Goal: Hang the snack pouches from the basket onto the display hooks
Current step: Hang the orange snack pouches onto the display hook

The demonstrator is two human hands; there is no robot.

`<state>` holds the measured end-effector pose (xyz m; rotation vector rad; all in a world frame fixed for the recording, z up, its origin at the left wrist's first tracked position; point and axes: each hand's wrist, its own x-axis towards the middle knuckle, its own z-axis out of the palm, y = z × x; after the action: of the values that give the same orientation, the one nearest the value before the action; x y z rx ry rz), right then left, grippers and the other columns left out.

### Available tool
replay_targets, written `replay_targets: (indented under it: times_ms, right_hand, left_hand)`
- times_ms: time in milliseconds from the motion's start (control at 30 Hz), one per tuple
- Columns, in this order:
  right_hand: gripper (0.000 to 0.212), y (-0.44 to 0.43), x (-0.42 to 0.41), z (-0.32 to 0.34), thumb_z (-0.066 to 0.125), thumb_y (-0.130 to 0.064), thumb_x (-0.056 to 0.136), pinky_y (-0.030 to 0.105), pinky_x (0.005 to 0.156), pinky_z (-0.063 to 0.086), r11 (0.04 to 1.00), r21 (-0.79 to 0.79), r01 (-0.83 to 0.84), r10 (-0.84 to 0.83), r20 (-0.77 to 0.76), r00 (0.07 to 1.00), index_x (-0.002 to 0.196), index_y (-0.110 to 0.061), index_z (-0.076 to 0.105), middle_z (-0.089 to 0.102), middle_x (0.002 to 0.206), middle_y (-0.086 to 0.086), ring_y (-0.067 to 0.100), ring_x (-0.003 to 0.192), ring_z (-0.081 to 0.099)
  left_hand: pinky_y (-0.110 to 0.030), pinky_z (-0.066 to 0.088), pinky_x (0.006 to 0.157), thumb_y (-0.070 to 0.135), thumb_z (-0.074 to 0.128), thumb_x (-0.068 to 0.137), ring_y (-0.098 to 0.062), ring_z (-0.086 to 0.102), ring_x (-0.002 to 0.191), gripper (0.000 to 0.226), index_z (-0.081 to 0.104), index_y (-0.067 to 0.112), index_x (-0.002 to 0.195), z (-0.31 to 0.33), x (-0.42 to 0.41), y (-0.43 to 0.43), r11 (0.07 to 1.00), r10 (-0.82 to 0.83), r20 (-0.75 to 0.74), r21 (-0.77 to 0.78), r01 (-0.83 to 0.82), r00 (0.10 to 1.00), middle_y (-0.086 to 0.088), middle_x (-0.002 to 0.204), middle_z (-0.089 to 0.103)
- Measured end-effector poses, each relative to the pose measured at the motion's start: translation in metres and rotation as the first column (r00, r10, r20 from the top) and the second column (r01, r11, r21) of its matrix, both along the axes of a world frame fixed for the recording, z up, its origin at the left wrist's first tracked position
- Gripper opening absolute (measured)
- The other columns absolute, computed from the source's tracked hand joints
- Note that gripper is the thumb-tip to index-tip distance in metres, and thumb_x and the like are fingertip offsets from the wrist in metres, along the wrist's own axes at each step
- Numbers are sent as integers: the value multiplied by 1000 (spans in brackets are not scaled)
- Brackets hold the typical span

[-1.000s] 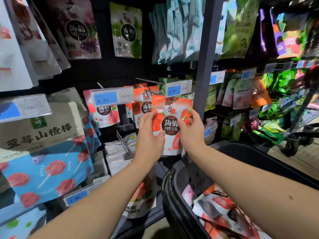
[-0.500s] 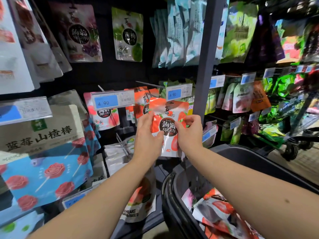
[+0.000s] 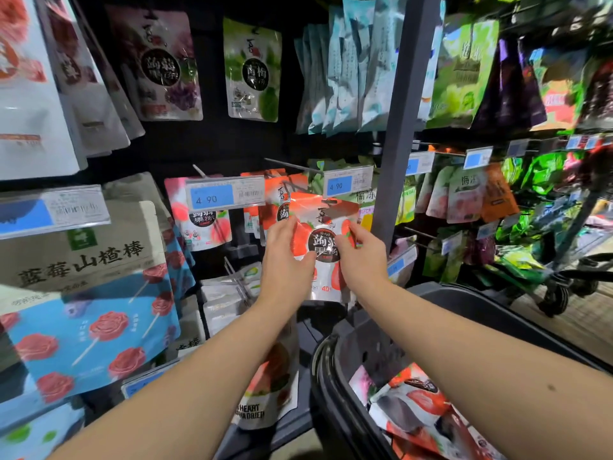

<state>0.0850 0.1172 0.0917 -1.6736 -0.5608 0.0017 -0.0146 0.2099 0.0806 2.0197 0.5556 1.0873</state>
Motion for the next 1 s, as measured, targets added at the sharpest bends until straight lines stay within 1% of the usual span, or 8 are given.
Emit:
replay_targets:
  times_ms: [100, 167, 300, 500, 600, 700, 867, 1000]
  right_hand:
    - [63, -1, -6, -14, 63, -21, 98, 8, 65, 47, 991, -58, -124, 124, -1, 992, 156, -21, 38, 69, 109, 2, 7, 79, 64]
    - [77, 1, -6, -28, 69, -25, 94, 11, 78, 45, 978, -95, -187, 185, -30, 982, 160, -21, 30, 66, 118, -3, 5, 94, 62]
    - [92, 10, 1, -45, 73, -24, 94, 16, 103, 29, 932, -195, -306, 294, -87, 952, 164, -19, 13, 39, 159, -5, 9, 142, 40]
    - [73, 39, 29, -56, 74, -14, 89, 29, 112, 40, 939, -206, -274, 278, -9, 960, 153, -18, 39, 59, 135, -8, 7, 124, 54]
    - [76, 51, 42, -59, 76, -24, 89, 23, 106, 34, 945, -214, -248, 252, -8, 968, 153, -15, 36, 53, 142, -7, 11, 133, 48]
    - [83, 68, 52, -63, 82, -27, 84, 30, 110, 42, 958, -139, -252, 253, -11, 967, 152, -21, 34, 60, 136, -3, 13, 127, 56]
    - [73, 99, 67, -75, 81, -13, 83, 41, 99, 55, 967, 38, -254, 256, -60, 965, 140, -38, 42, 69, 108, -8, 14, 100, 71]
    - [71, 121, 79, -73, 79, -2, 84, 26, 91, 54, 965, 73, -251, 258, -113, 959, 145, -22, 48, 68, 97, -7, 1, 85, 66]
  left_hand:
    - [-24, 35, 115, 4, 70, 89, -10, 44, 134, 71, 40, 16, 152, -6, -1, 3, 1000, -15, 3, 23, 15, 1000, 3, 146, 40]
    - [-21, 41, 108, 5, 65, 92, -6, 50, 124, 66, 40, 21, 151, -12, -1, 5, 999, -19, 5, 46, 19, 1000, 4, 145, 40]
    - [-16, 50, 66, 2, 58, 95, -5, 60, 84, 69, 33, 35, 150, -27, 9, 16, 997, -14, -25, -79, 12, 1000, 2, 129, 53]
    - [-35, 50, 68, -5, 56, 90, -11, 52, 67, 39, 47, 22, 117, -33, 32, 38, 982, 78, 38, -175, -70, 996, 8, 85, 53]
    - [-25, 43, 74, -7, 56, 89, -10, 49, 78, 21, 46, 10, 96, -38, 35, 51, 986, 159, 53, -52, -157, 986, 5, 98, 52]
    - [-20, 36, 85, -5, 58, 90, -10, 51, 101, 25, 47, 16, 82, -45, 37, 65, 981, 156, 27, 116, -159, 987, 2, 115, 48]
    - [-27, 45, 95, 5, 63, 91, -8, 52, 118, 39, 53, 26, 123, -62, 44, 81, 968, 84, -67, 241, -65, 994, 12, 133, 44]
    - [-24, 38, 109, -4, 58, 87, -5, 48, 126, 62, 45, 24, 141, -61, 61, 99, 972, 115, -50, 211, -102, 992, 12, 138, 43]
